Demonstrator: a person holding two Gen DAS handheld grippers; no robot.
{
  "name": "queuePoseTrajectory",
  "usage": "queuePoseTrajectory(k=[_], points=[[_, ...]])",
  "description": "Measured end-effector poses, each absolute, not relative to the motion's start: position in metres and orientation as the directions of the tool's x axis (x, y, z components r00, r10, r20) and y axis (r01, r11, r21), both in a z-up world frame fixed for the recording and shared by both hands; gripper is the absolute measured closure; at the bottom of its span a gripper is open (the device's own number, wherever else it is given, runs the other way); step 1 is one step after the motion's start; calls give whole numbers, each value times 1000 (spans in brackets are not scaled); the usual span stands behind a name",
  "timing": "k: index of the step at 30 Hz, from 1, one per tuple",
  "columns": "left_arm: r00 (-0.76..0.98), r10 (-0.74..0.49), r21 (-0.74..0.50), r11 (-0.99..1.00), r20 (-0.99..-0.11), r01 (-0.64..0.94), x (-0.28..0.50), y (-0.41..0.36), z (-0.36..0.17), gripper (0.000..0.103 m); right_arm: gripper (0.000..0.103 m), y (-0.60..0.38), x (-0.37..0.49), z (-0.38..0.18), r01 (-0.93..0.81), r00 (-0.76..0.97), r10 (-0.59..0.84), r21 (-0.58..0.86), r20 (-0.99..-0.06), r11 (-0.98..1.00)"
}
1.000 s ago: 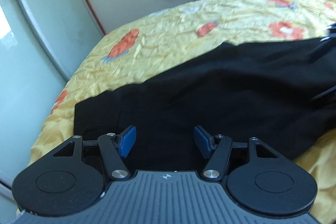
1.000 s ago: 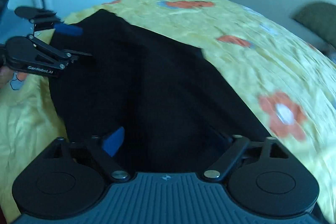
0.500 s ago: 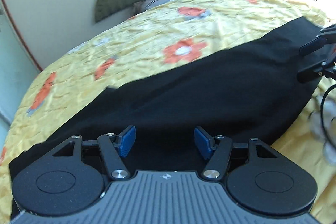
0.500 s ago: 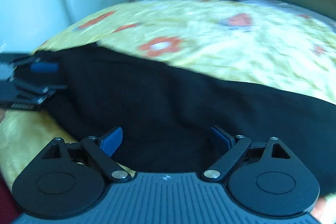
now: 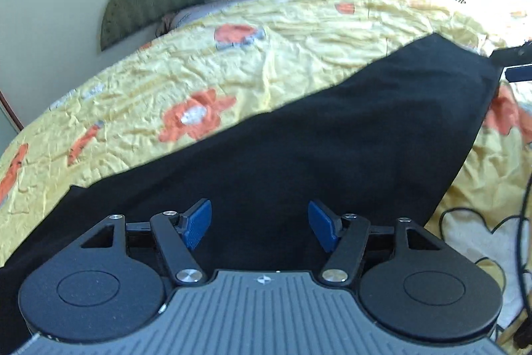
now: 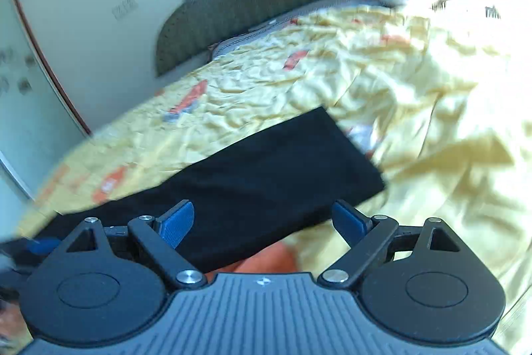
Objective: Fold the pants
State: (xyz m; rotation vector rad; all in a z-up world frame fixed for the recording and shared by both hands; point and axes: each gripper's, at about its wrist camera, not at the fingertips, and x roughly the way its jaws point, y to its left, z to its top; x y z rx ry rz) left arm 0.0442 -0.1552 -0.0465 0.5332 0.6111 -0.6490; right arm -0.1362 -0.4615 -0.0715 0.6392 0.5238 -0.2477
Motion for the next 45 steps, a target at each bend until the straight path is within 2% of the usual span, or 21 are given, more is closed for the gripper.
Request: queuePoseTrajectory(k=[4,11,14,15,16,17,19,21,22,24,27,29,32,35,37,39,41,42,43,44,45], points=[[655,-394,291,666,-645,687,37,-158,-45,34,12,-469,-137,-83,389,841,-30,565,-540,728],[638,-393,251,686,-662,683,45,-157,-43,32,13,-501,-130,-106,363,915,-87,710,-394,604],[627,-406,223,693,-665,686,48,-158,-40,32,15,-507,-122,-106,384,915,-135,720,-380,578],[621,-414,211,693,-666,689,49,-158,-38,32,23,-509,-119,-108,394,912,-145,720,-384,571],[616,-425,197,695,-663,691,50,-159,-36,32,37,-511,-116,-110,404,908,-152,720,-391,564],[613,-437,182,697,-658,693,51,-161,-33,32,46,-514,-113,-113,420,901,-157,723,-404,549],[611,-461,153,705,-644,693,53,-163,-27,32,85,-522,-110,-120,448,889,-166,740,-426,502],[595,-498,100,709,-631,698,57,-166,-20,31,95,-529,-114,-128,456,888,-171,770,-427,445],[580,-521,57,711,-626,701,60,-167,-18,30,95,-529,-114,-128,456,888,-174,771,-425,445],[526,-569,-62,714,-632,697,71,-168,-15,28,96,-515,-109,-112,471,877,-205,688,-435,552],[355,-674,-367,685,-648,629,100,-169,-21,27,96,-472,-92,-74,430,875,-235,457,-422,779],[209,-774,-595,603,-598,532,118,-170,-30,27,96,-434,-79,-53,356,888,-228,280,-400,892],[74,-886,-813,450,-457,369,135,-175,-43,22,96,-388,-65,-41,232,903,-177,99,-391,968],[40,-941,-909,336,-337,245,145,-183,-52,11,96,-351,-58,-45,138,901,-125,0,-415,990],[49,-943,-923,332,-329,197,151,-189,-57,10,96,-336,-57,-51,93,900,-93,-21,-426,995],[52,-929,-914,369,-366,166,158,-196,-63,10,96,-324,-59,-54,61,901,-68,-30,-428,998],[39,-924,-918,382,-380,106,164,-199,-75,16,96,-317,-61,-54,36,906,-38,-13,-421,999],[32,-927,-923,376,-375,78,166,-199,-80,30,96,-314,-62,-53,24,908,-26,-11,-418,1000],[24,-927,-925,375,-374,63,167,-199,-84,49,96,-310,-62,-53,11,906,-20,-22,-422,1000],[16,-923,-921,384,-384,60,169,-198,-87,57,96,-306,-60,-53,0,903,-17,-41,-429,999],[21,-918,-915,397,-396,75,172,-193,-87,72,96,-301,-58,-53,-9,902,-18,-61,-432,998]])
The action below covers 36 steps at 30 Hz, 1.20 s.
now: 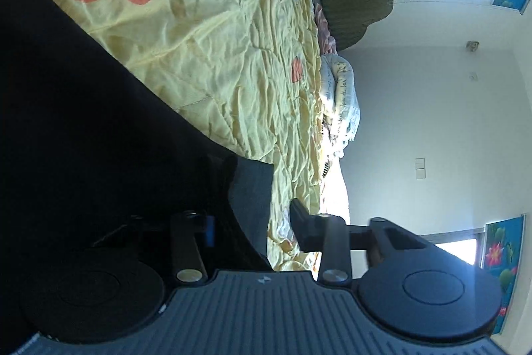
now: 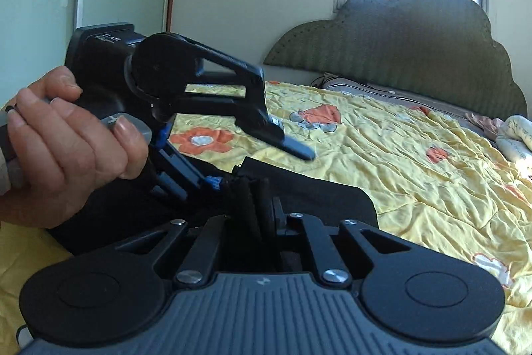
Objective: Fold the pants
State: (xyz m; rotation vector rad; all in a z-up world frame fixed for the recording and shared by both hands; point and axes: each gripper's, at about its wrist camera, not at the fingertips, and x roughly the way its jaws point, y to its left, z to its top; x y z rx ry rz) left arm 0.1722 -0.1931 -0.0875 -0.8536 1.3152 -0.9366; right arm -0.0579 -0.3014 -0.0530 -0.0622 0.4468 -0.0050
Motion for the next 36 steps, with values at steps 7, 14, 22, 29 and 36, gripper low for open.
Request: queuePoseTrajectory(k=[7,14,22,29,36], points=[[209,-805,-706,589,-556,393,160,-165,-49,99,96,-271,-45,-49,-112,894,69,-71,-443,991],[432,-629,-407,763,-646,502,151,-115,-21,99,96,-215,-14,-48,-281,874,217,-90,-435,955],[512,-531,-306,834,-675,460,154,-68,-27,99,95,-173,10,-56,-399,824,329,-61,-461,915],[566,-461,-223,870,-684,440,153,-62,-26,66,73,-166,18,-57,-417,777,340,-28,-530,908],[678,-298,-126,948,-671,292,170,-32,-12,62,42,-212,-13,-21,-471,772,493,160,-401,868]])
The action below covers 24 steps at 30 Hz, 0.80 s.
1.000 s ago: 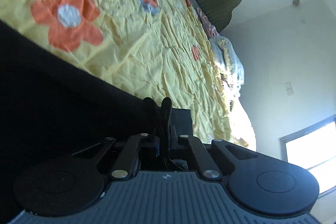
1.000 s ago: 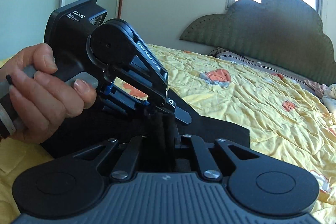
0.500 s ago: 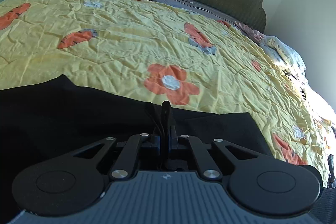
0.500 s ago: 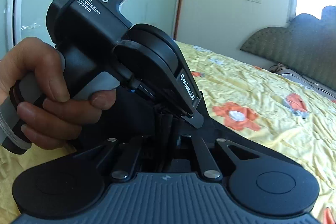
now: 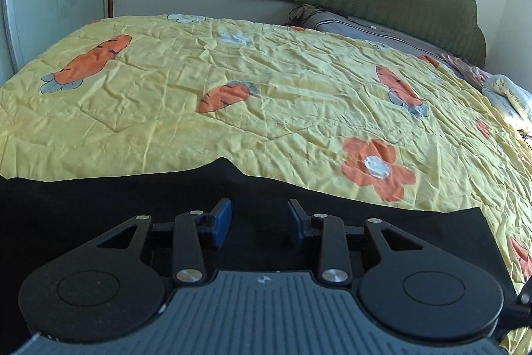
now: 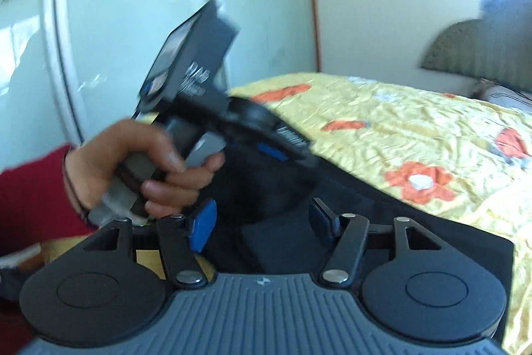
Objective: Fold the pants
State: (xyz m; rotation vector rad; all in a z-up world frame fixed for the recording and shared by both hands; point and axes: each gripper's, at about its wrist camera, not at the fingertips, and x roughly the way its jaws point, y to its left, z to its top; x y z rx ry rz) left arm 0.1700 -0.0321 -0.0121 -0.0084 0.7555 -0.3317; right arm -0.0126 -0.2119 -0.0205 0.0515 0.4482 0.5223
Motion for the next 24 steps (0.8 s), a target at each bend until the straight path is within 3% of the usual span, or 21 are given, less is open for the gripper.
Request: queuePoseTrajectory(k=[2,4,7,12,14,16,19,21,24], points=[[667,-293,-102,945,-685,311,169,-36,-11,62,42,-220,-2,-24,-389,816,402,119,-415,913],[652,-265,-18,933,-710,360,165,-49,-17,61,42,-220,14,-36,-316,814,298,51,-498,947],[680,-184,123,918,-710,376,156,-62,-28,58,42,-207,22,-57,-345,763,244,-58,-598,937],[705,-209,76,934,-678,350,150,-49,-18,56,41,-207,3,-49,-340,805,309,33,-506,940],[695,-187,107,928,-694,357,150,-50,-19,54,40,-203,11,-53,-358,774,340,73,-534,931],[700,-159,156,919,-696,363,145,-48,-22,54,40,-188,27,-57,-383,751,329,27,-572,923],[702,-158,195,898,-695,395,132,-37,-30,48,40,-185,20,-52,-360,784,307,7,-540,933],[731,-157,217,895,-665,389,124,-31,-35,42,40,-187,19,-48,-358,797,323,33,-510,933],[768,-167,186,918,-618,349,114,-22,-26,43,39,-178,28,-56,-381,759,314,2,-570,925]])
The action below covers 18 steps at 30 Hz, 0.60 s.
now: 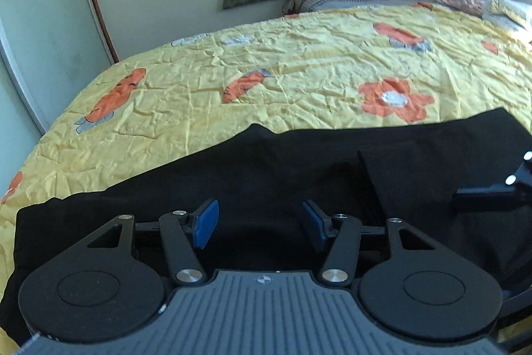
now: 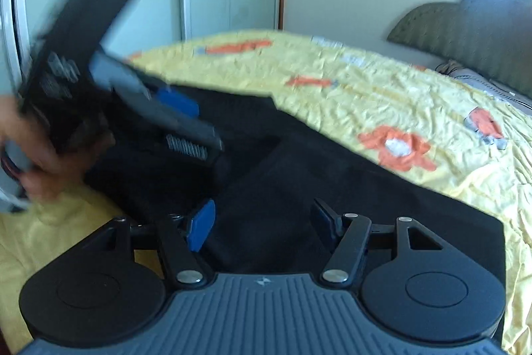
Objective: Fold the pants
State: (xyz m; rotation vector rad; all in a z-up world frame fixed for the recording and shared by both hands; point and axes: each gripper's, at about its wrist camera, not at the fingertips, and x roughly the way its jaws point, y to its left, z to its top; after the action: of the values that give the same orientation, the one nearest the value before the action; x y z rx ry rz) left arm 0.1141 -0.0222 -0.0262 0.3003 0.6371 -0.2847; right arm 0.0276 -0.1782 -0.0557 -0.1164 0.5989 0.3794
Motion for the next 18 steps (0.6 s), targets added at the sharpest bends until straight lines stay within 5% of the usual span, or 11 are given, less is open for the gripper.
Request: queuePoseTrajectory(k=[5,8,12,18], points=[[822,-128,172,949,-554,264,95,5,-6,41,39,-179,21,-45,-364,797,335,42,-503,930],[818,-93,166,960,-568,225,90,30,-6,39,39,-169,30,-53,-388,750,335,32,-570,921],[840,-52,100,987,-540,126,73,78,0,39,37,-166,31,-45,-357,781,327,49,-531,933],[822,111,-73,981,-559,-182,58,175,17,39,38,-95,24,-16,-576,756,491,-85,-432,813]])
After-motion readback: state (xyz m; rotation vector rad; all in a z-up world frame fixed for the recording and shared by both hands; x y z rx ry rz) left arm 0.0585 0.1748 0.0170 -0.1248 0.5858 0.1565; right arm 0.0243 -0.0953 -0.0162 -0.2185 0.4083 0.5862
